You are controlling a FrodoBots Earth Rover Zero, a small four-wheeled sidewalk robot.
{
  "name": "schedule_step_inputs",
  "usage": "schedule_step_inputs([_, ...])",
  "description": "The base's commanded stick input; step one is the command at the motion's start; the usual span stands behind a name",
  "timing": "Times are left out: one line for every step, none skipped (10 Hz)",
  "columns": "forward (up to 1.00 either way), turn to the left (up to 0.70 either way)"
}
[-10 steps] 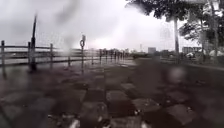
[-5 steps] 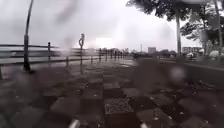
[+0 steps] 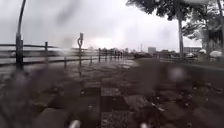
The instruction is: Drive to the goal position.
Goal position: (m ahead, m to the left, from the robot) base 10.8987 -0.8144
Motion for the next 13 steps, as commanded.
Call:
schedule_step_inputs([0.7, 0.0])
schedule_step_inputs([0.7, 0.0])
schedule_step_inputs([0.7, 0.0])
schedule_step_inputs([0.7, 0.0])
schedule_step_inputs([0.7, 0.0])
schedule_step_inputs([0.7, 0.0])
schedule_step_inputs([0.7, 0.0])
schedule_step_inputs([0.7, 0.0])
schedule_step_inputs([0.7, 0.0])
schedule_step_inputs([0.7, 0.0])
schedule_step_inputs([0.7, 0.0])
schedule_step_inputs([0.7, 0.0])
schedule_step_inputs([0.7, 0.0])
